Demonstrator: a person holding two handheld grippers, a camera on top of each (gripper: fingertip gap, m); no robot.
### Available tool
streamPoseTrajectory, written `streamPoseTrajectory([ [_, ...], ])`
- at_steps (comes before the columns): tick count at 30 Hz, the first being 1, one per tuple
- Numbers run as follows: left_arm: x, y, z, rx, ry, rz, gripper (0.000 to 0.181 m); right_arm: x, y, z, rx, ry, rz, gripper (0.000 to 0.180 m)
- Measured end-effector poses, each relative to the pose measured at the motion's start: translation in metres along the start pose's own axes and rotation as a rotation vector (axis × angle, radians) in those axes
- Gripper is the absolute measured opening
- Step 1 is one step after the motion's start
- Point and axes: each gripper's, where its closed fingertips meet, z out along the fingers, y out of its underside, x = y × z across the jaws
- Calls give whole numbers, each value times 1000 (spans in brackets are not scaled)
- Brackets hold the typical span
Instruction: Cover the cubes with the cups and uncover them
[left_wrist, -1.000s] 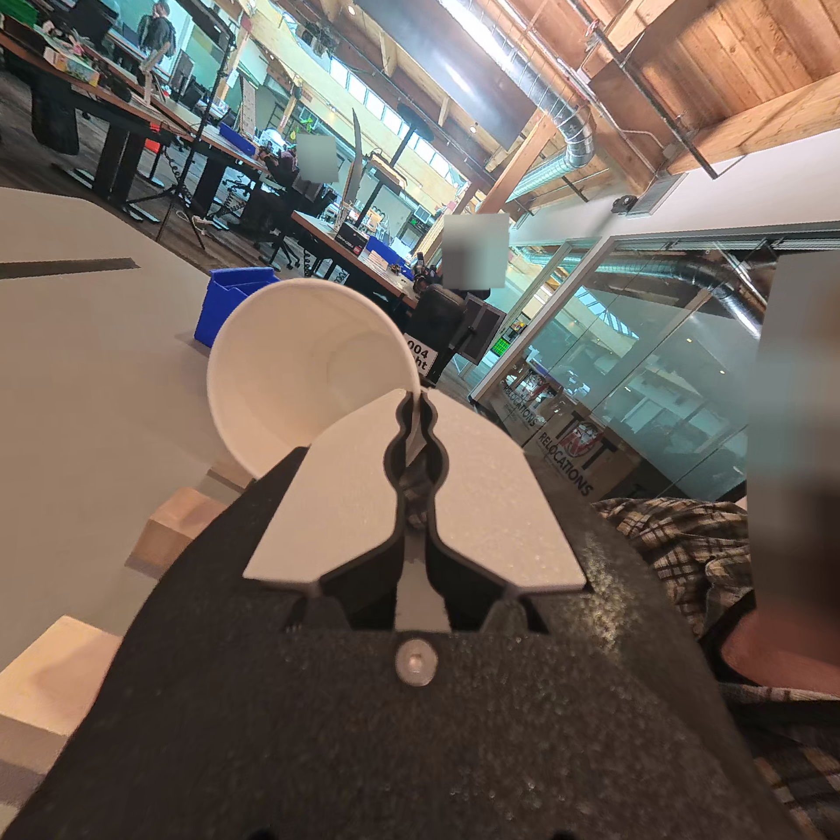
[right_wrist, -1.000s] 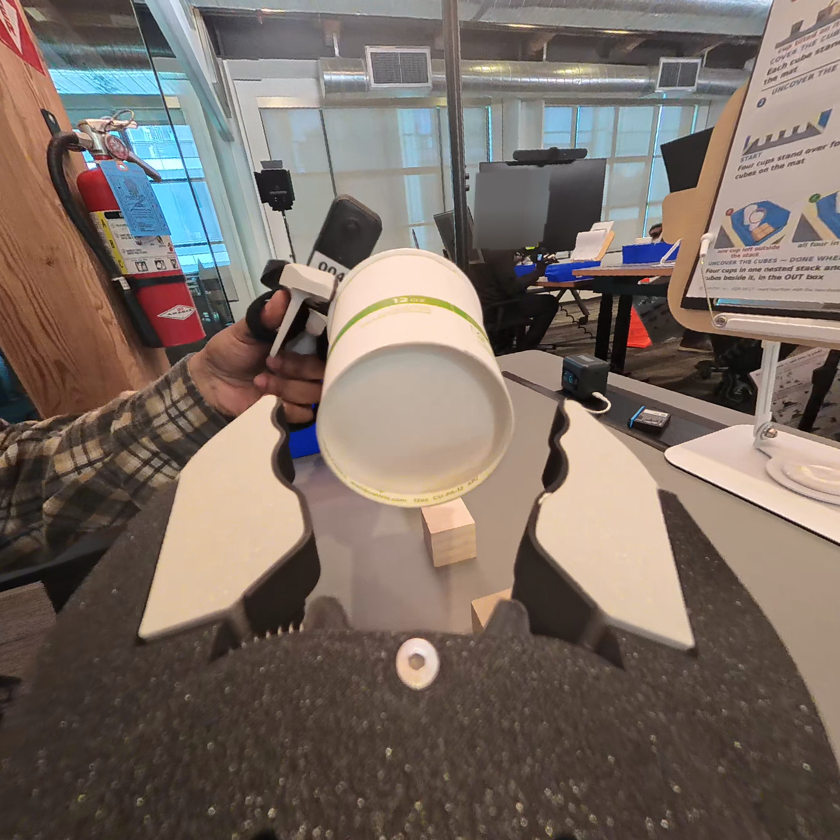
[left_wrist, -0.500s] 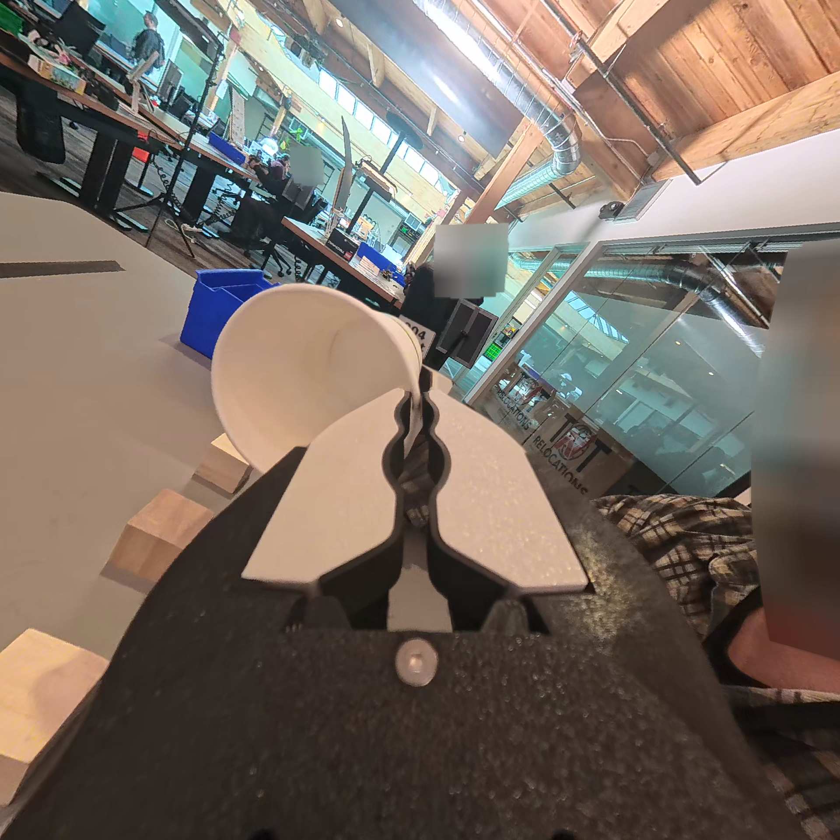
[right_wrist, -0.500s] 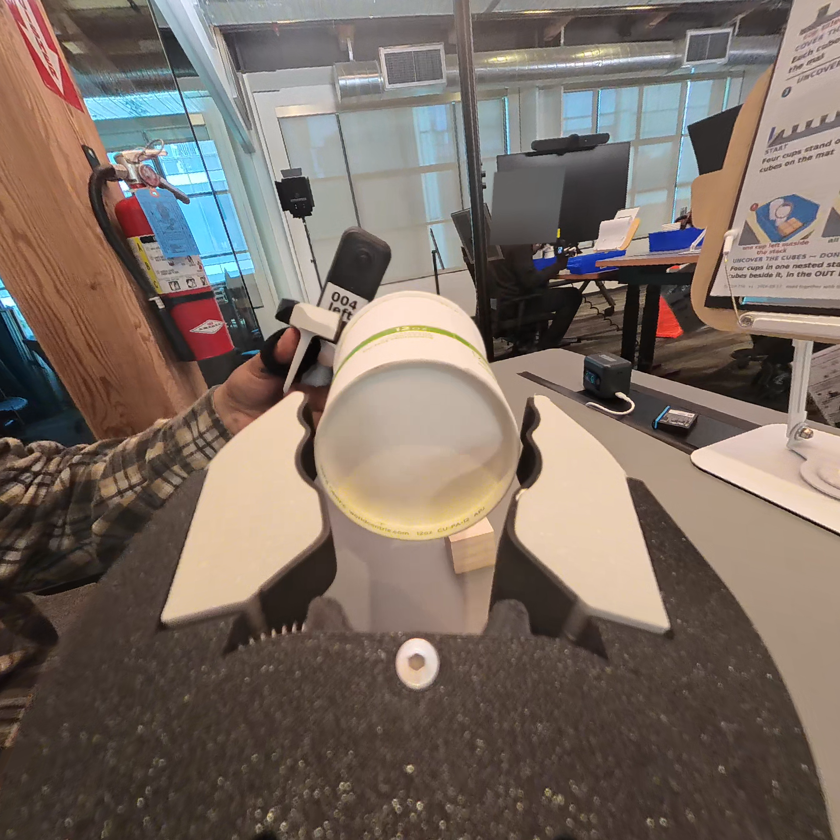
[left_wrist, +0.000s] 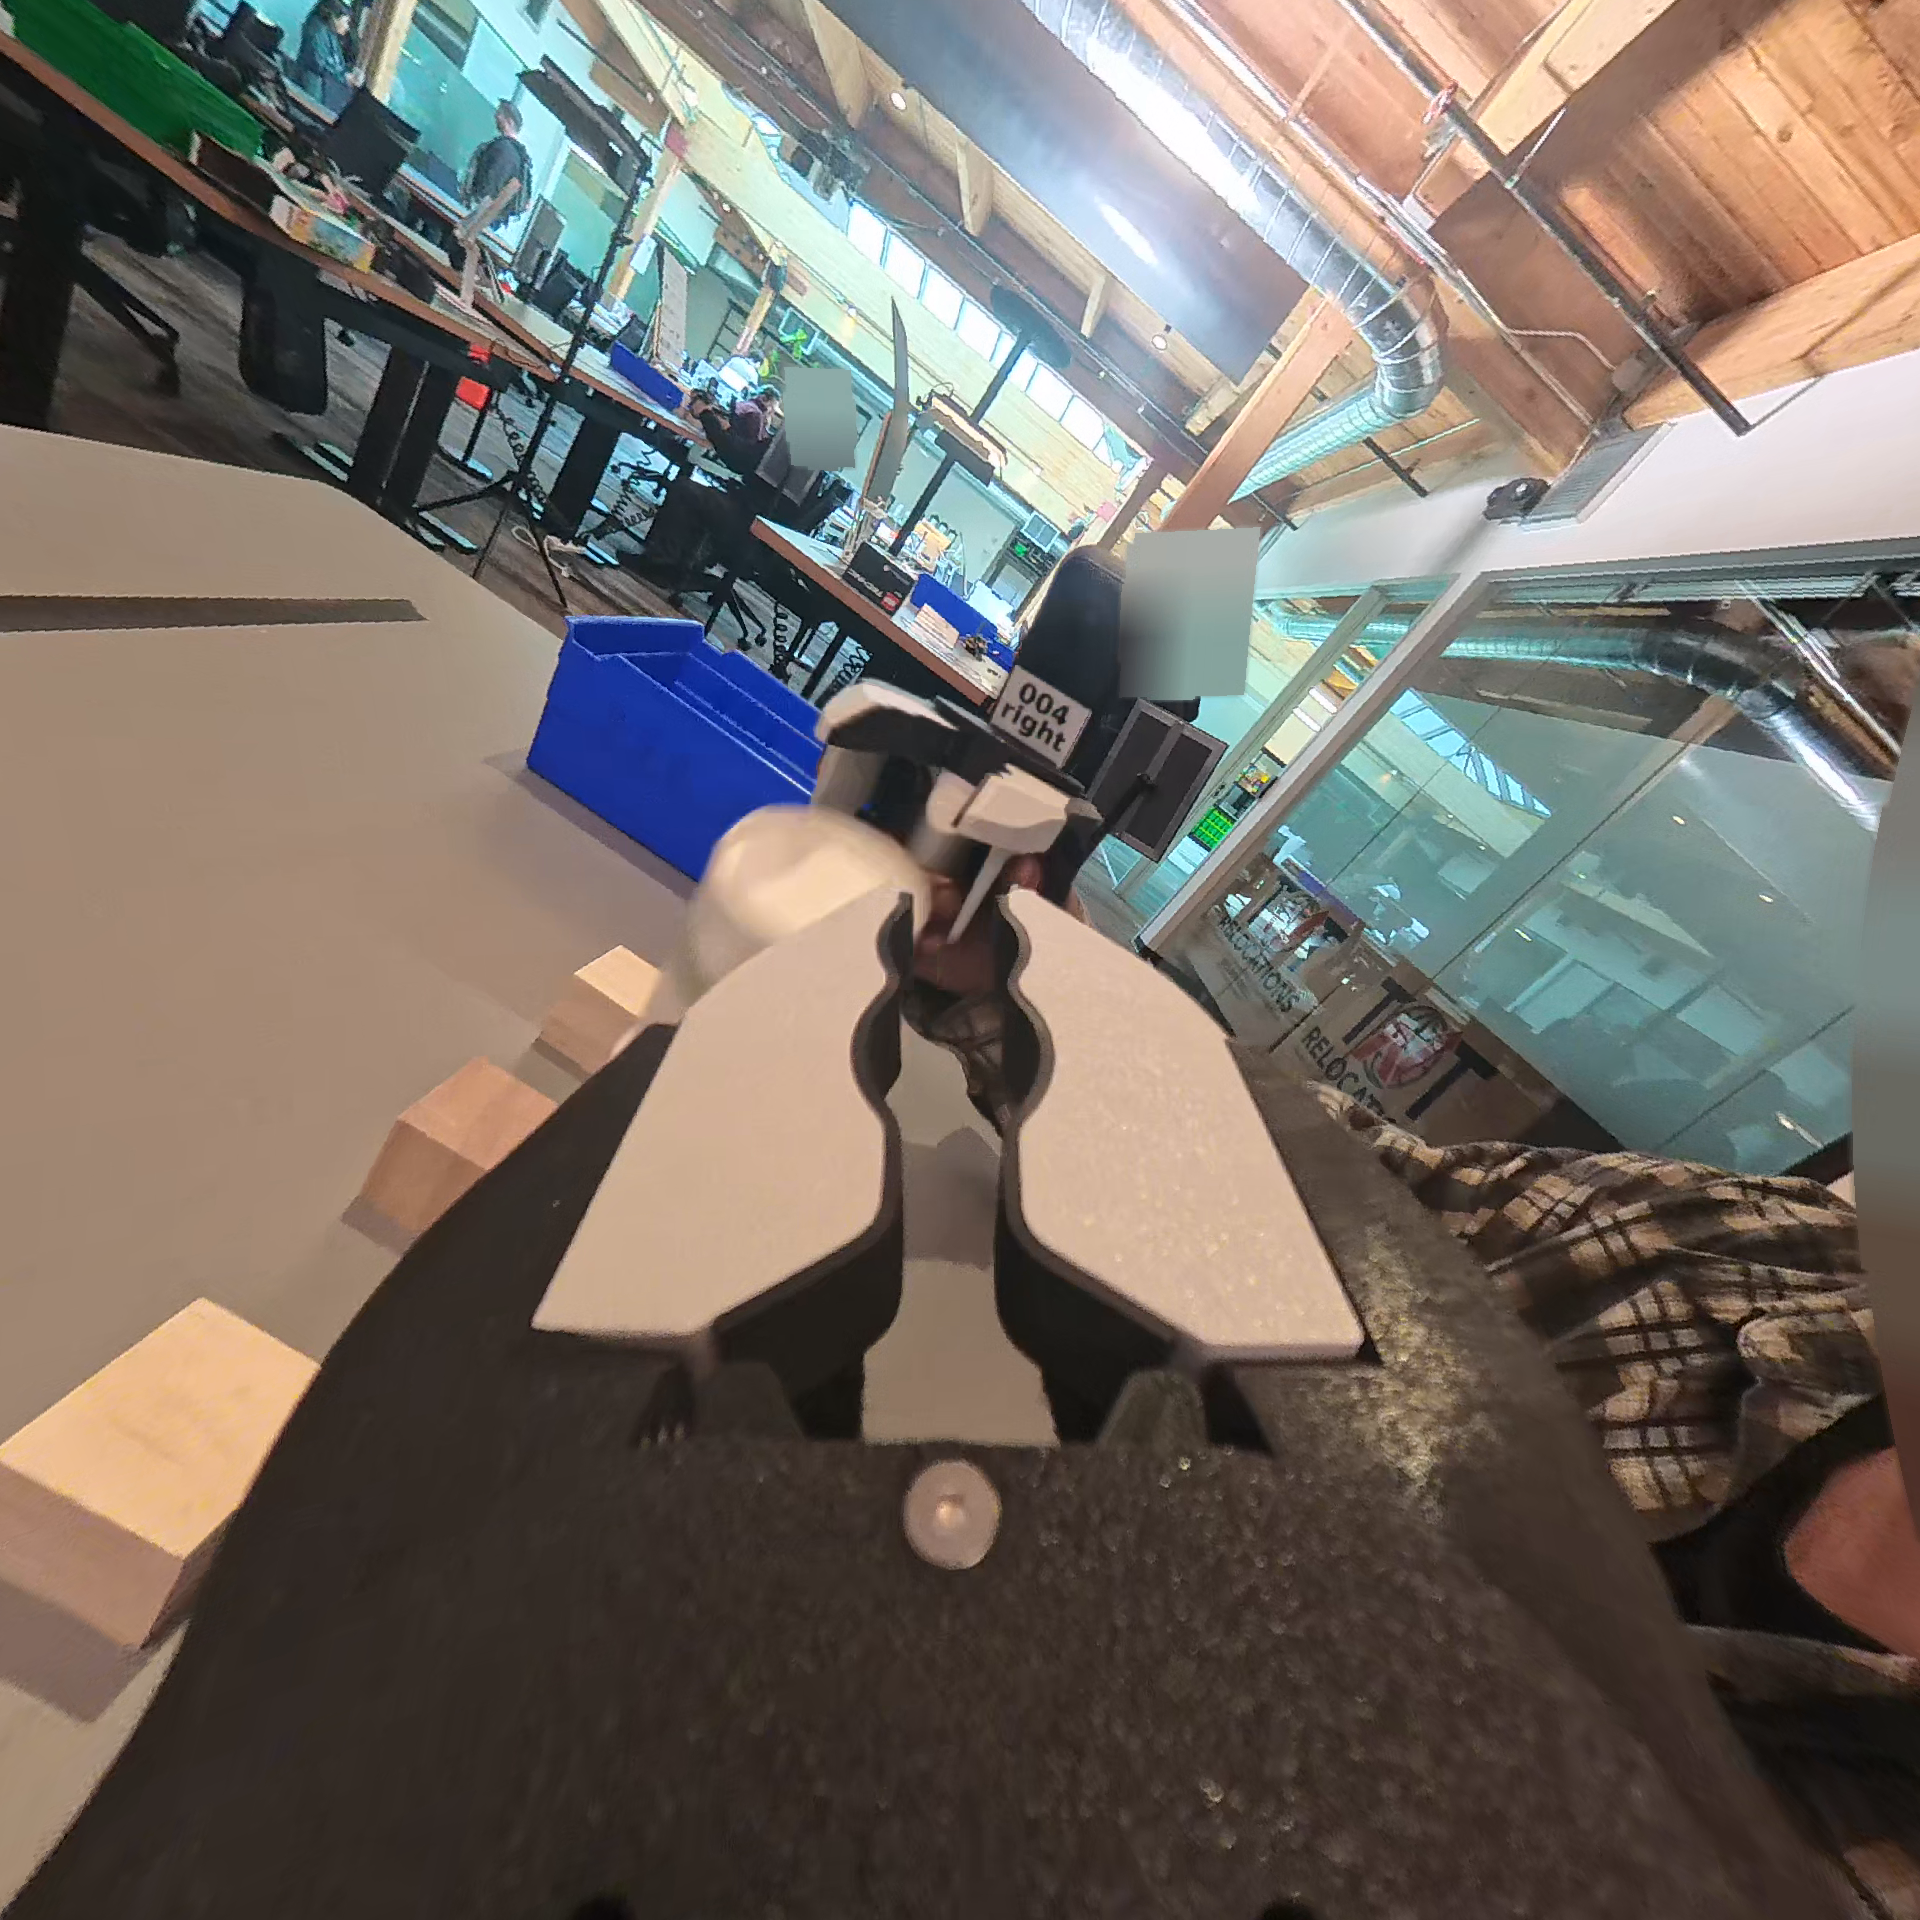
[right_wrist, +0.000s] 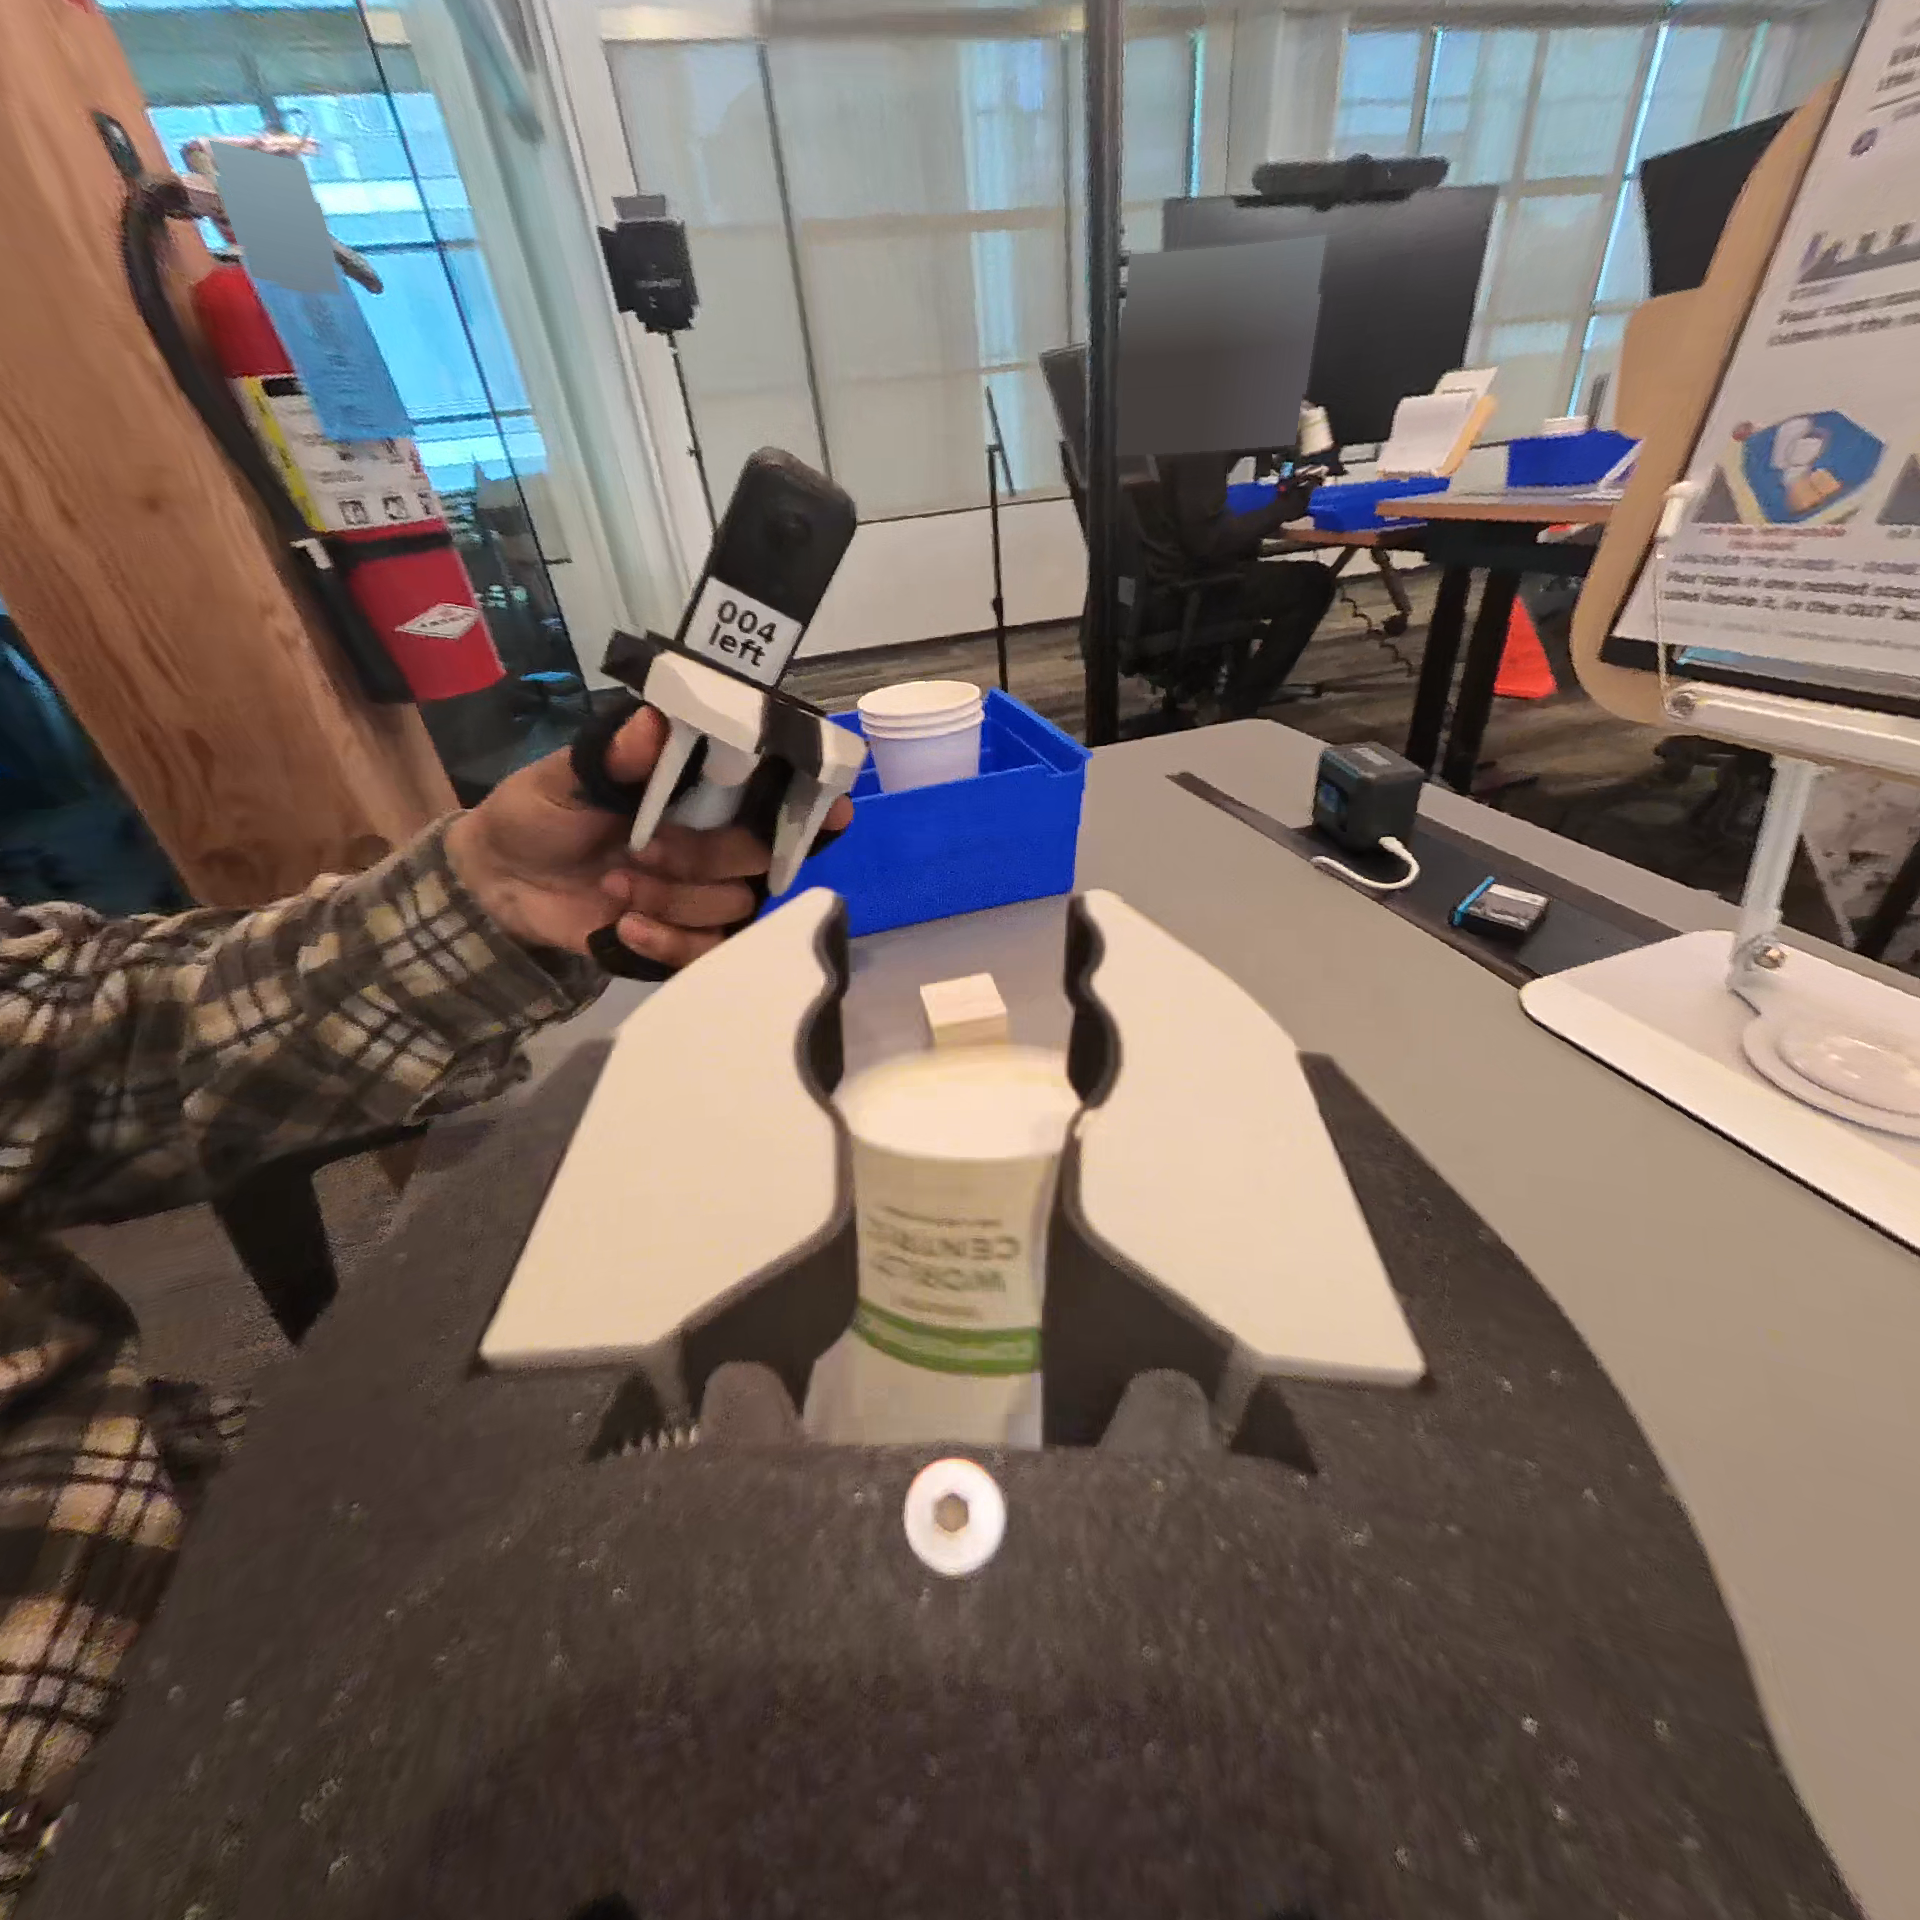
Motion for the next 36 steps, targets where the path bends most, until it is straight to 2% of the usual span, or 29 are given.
streamPoseTrajectory([
  [3, 0, 1, -4, 9, -11, 4, 13, 1, 12, 3, -85, -17, -5, 30],
  [4, 0, 1, -5, 9, -17, 9, 13, 3, 18, 4, -117, -10, -6, 32],
  [10, -3, 5, -12, -18, -58, 36, 13, 10, 44, 6, -306, 52, -67, 71],
  [15, -5, 12, -17, -53, -105, 52, 17, 3, 63, 0, -478, 67, -133, 89],
  [19, 1, 32, -30, -95, -147, 63, 20, -43, 81, -5, -620, -20, -189, 95],
  [22, 3, 46, -45, -100, -193, 60, 23, -96, 104, -9, -807, -124, -272, 113],
  [24, 7, 50, -51, -81, -191, 46, 23, -111, 124, -14, -978, -136, -341, 124],
  [31, 15, 62, -66, -48, -214, 19, 25, -143, 173, -11, -1452, -218, -186, 125],
  [36, 24, 55, -86, 20, -218, 23, 24, -152, 204, -11, -1690, -197, -55, 123],
])
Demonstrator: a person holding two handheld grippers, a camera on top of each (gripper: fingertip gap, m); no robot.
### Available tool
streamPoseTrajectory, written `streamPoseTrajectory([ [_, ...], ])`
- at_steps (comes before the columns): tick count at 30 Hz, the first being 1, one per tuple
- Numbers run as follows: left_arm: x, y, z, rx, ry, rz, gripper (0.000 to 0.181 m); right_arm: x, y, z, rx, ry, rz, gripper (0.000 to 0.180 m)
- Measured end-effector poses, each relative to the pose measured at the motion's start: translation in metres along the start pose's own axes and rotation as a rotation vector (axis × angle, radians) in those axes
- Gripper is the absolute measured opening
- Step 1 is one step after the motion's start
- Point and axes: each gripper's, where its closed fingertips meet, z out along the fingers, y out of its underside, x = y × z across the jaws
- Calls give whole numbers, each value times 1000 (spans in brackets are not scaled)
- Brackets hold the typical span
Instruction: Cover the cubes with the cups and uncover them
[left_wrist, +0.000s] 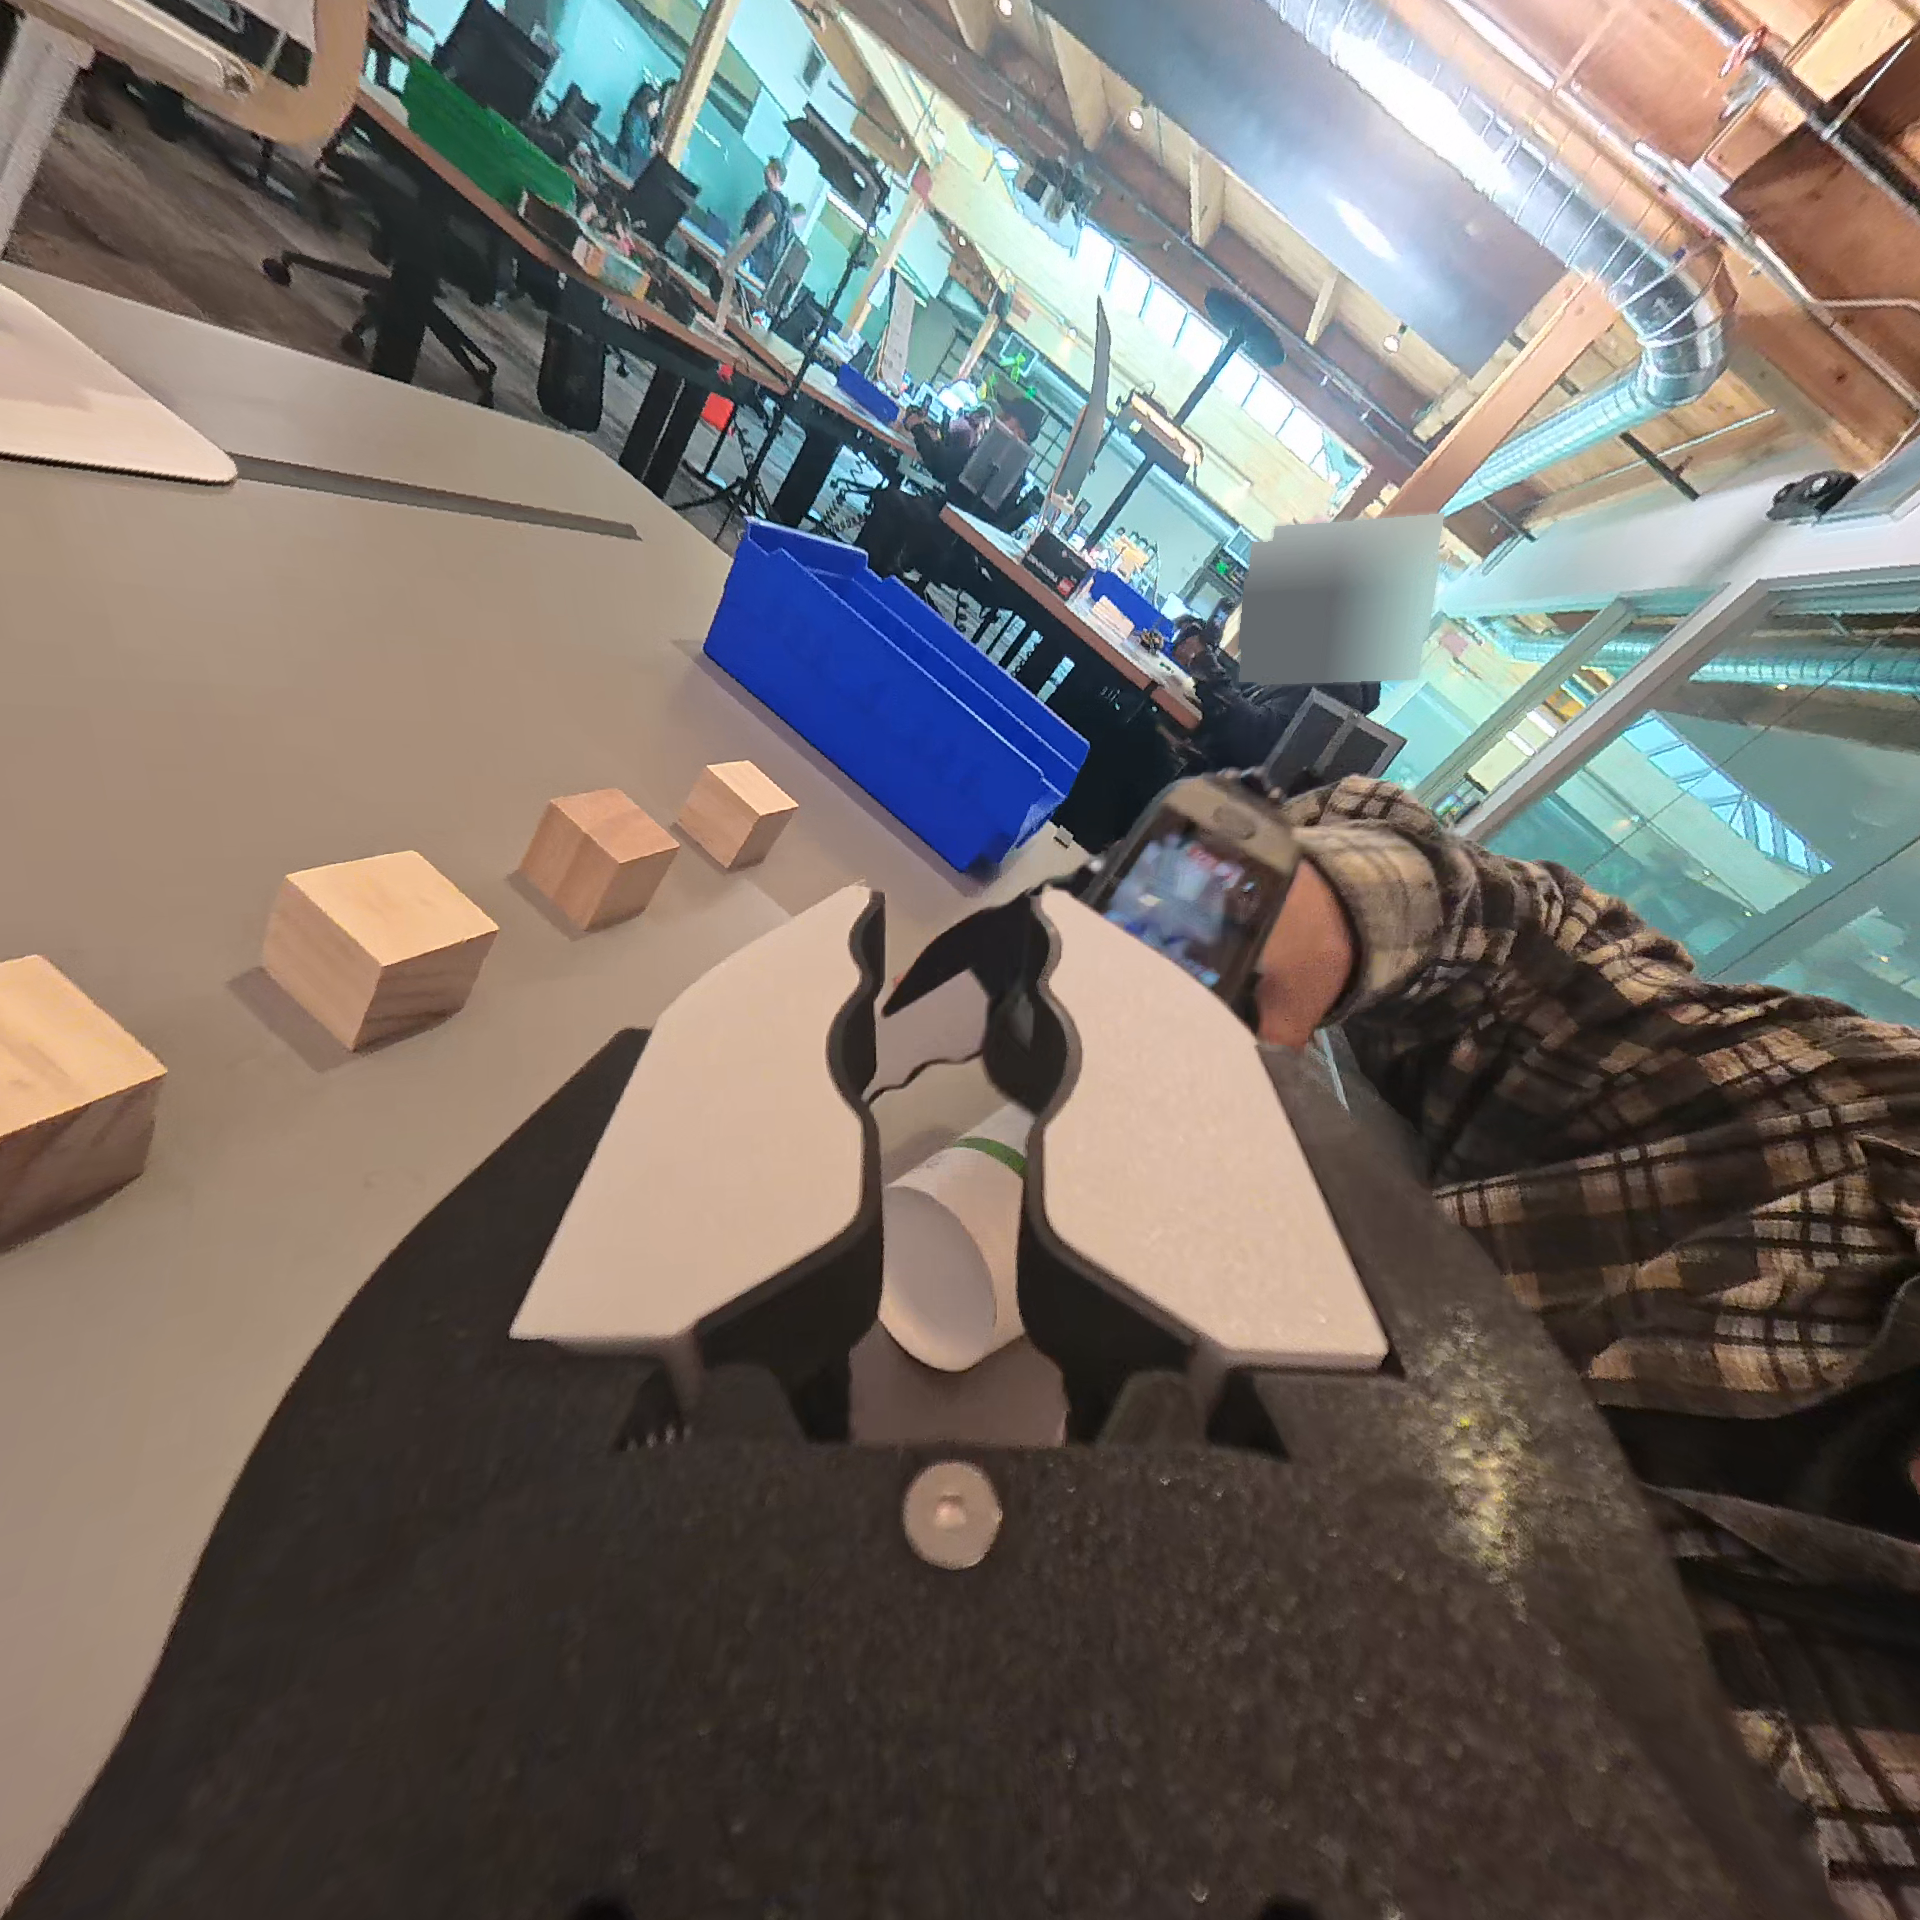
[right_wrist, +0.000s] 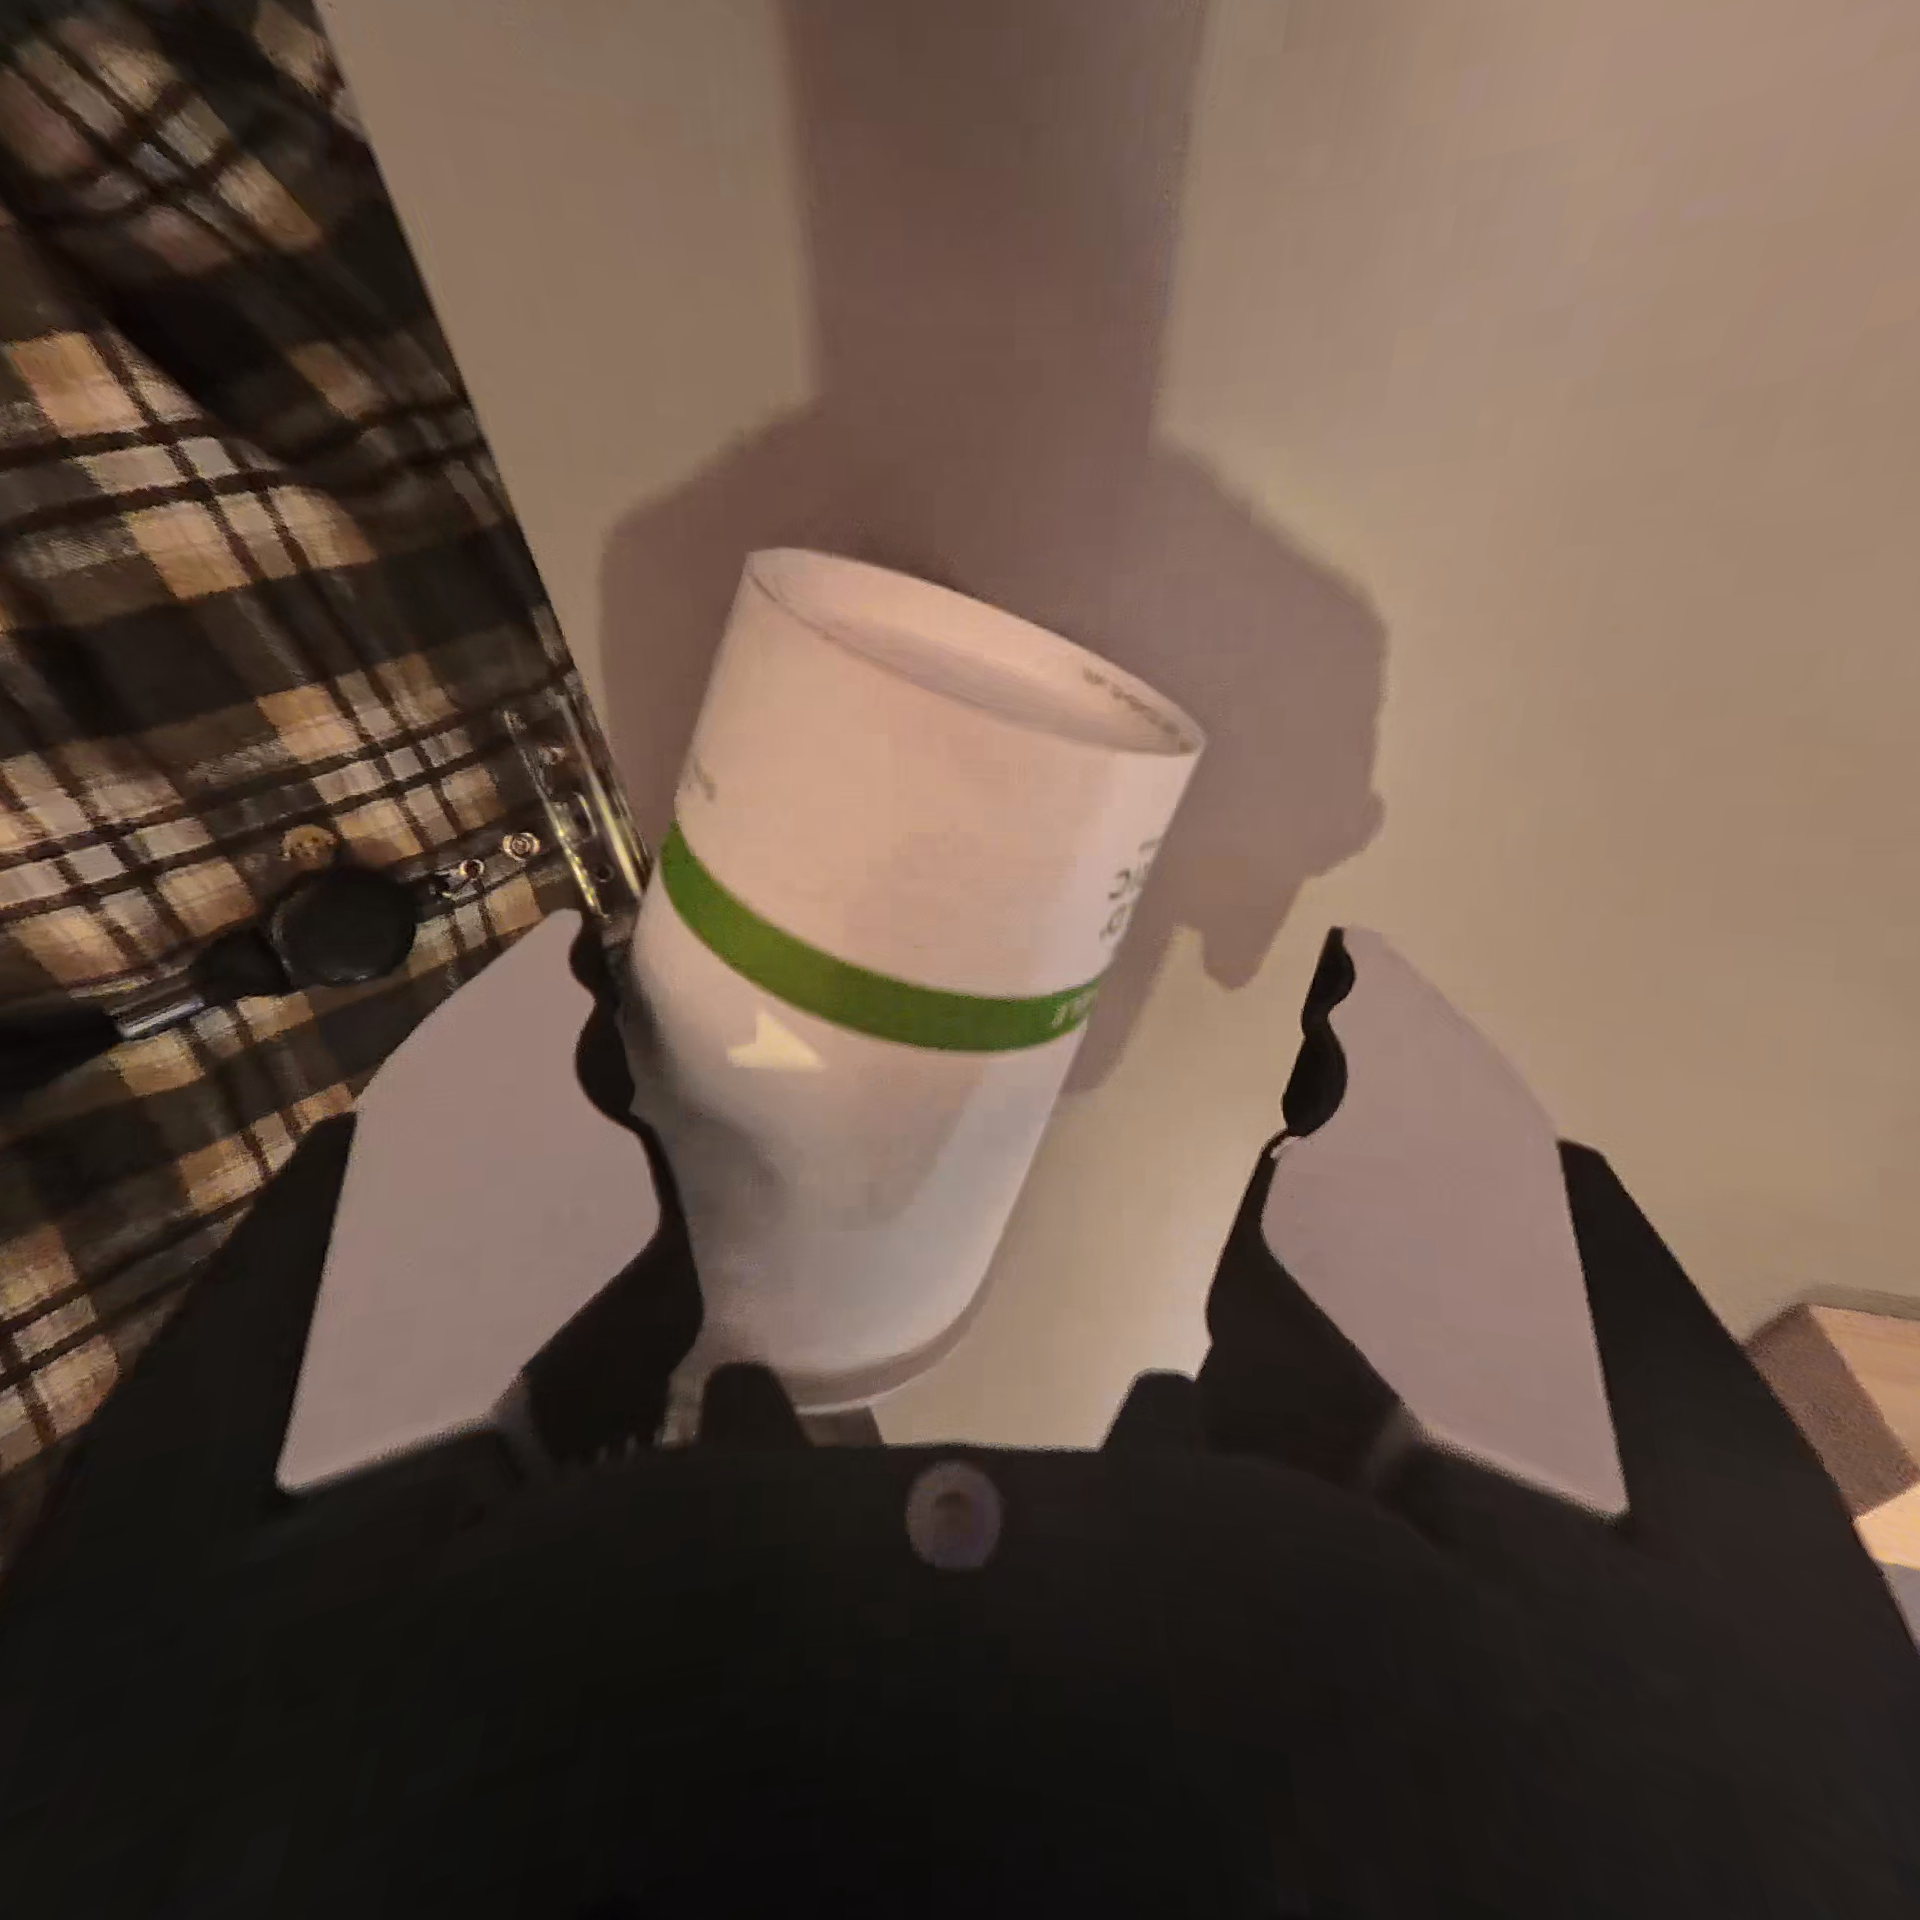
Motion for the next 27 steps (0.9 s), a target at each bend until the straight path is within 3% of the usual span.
streamPoseTrajectory([
  [27, 31, -24, -48, 116, 38, 103, 24, 10, -7, 12, -173, -12, 52, 99],
])
